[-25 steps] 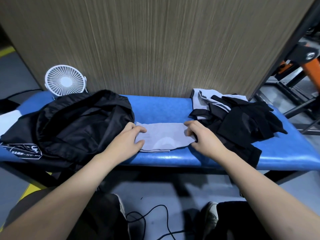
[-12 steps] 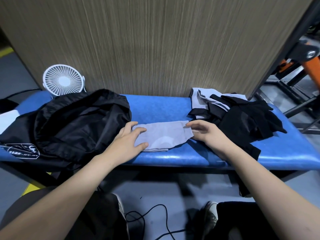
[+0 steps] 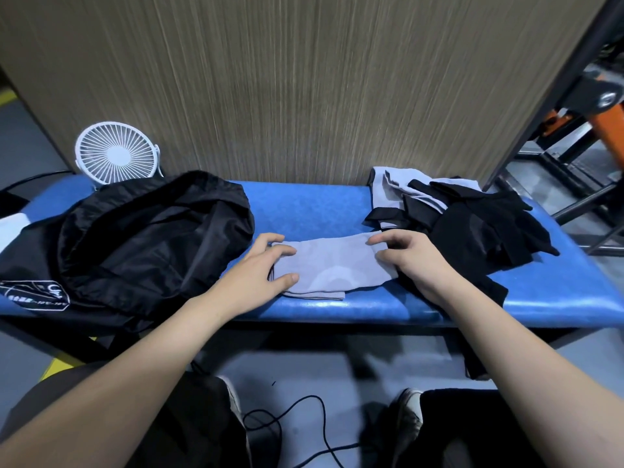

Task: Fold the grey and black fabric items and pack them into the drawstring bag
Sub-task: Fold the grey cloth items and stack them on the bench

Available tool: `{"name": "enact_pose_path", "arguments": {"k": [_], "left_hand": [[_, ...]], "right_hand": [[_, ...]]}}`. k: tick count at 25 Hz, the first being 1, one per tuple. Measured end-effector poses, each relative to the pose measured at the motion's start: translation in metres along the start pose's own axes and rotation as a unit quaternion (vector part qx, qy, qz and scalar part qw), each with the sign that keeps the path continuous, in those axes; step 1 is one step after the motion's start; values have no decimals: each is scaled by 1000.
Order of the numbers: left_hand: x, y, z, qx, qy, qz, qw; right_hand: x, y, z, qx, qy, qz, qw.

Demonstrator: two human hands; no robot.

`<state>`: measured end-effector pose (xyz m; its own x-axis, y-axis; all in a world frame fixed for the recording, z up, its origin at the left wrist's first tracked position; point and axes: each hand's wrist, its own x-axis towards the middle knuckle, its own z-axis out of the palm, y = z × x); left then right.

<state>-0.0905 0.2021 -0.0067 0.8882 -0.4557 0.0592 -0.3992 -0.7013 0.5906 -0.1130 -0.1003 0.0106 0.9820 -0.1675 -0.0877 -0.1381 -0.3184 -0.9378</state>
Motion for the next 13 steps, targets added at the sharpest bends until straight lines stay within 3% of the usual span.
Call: {"name": "enact_pose_path", "arguments": {"k": [3,8,13], "left_hand": [[9,6,5,1,-10,12,1000],[10,1,3,-22,38,23,999],[5,-2,6,-25,30,18,999]], "right_hand": [[-3,1,-9,7,14,10,1000],[-7,-3,-20,-26,62,22,998],[-11,-21,-11,105,-4,51,993]]}}
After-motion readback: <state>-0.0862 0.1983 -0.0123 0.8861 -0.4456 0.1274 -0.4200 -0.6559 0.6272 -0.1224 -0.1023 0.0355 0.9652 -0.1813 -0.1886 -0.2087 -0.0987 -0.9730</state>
